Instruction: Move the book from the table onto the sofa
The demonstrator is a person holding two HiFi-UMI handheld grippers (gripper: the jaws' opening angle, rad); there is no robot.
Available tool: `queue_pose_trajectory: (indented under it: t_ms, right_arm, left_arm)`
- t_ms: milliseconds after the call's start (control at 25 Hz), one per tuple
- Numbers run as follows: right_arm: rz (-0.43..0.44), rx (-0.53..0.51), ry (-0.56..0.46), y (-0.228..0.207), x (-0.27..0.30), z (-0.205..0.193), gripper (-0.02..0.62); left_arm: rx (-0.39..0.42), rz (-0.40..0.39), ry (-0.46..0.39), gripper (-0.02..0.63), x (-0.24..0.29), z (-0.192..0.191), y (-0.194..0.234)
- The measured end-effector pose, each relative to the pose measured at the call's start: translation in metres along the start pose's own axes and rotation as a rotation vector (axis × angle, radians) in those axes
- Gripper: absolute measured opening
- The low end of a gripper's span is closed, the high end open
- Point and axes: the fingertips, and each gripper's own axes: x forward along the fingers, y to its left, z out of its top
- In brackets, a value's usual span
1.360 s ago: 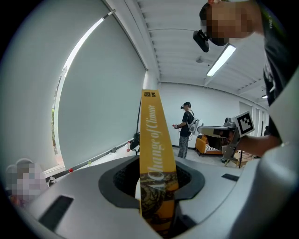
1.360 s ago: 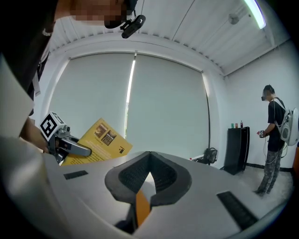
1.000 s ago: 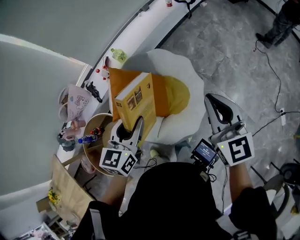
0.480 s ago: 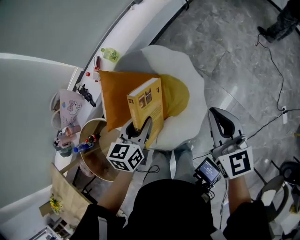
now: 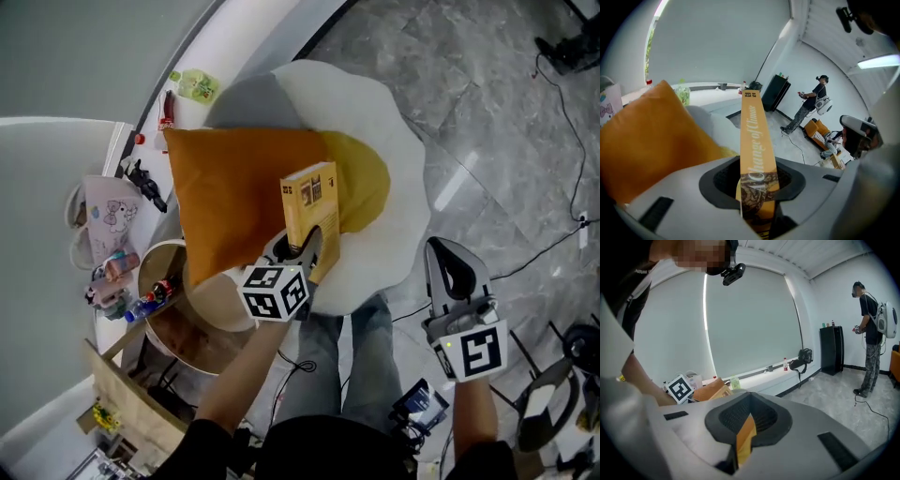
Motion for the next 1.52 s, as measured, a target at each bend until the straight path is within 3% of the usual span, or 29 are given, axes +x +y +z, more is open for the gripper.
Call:
queue_pose_trajectory:
  t_ms: [280,560,960,1200,1520]
  right_arm:
    - [0.019,0.043,0.059,0.011,0.033,-0.065,0.009]
    - [-0.002,0.048,0.041,0.006,0.053,-0.105,0.009]
    - [0.004,0.084,0.078,-0.004,0.055,-0.150,0.009]
    - [0.004,0.090,0.097,-0.006,0.057,-0.169,0.009]
    - [-0.010,0.111,0.113,-0.010,0.054,-0.182,0.009]
  left_arm:
    - [-0.105,0.017,0.098,0.153,0.092,-0.067,0.040]
    - [-0.217,0.060,0.146,0.153,0.169,-0.112,0.075]
    - [-0.190,0.124,0.184,0.153,0.216,-0.143,0.093]
    - [-0.243,0.146,0.184,0.155,0.231,-0.149,0.105]
    - [-0.249,0.135,0.188,0.156,0.250,-0.154,0.104]
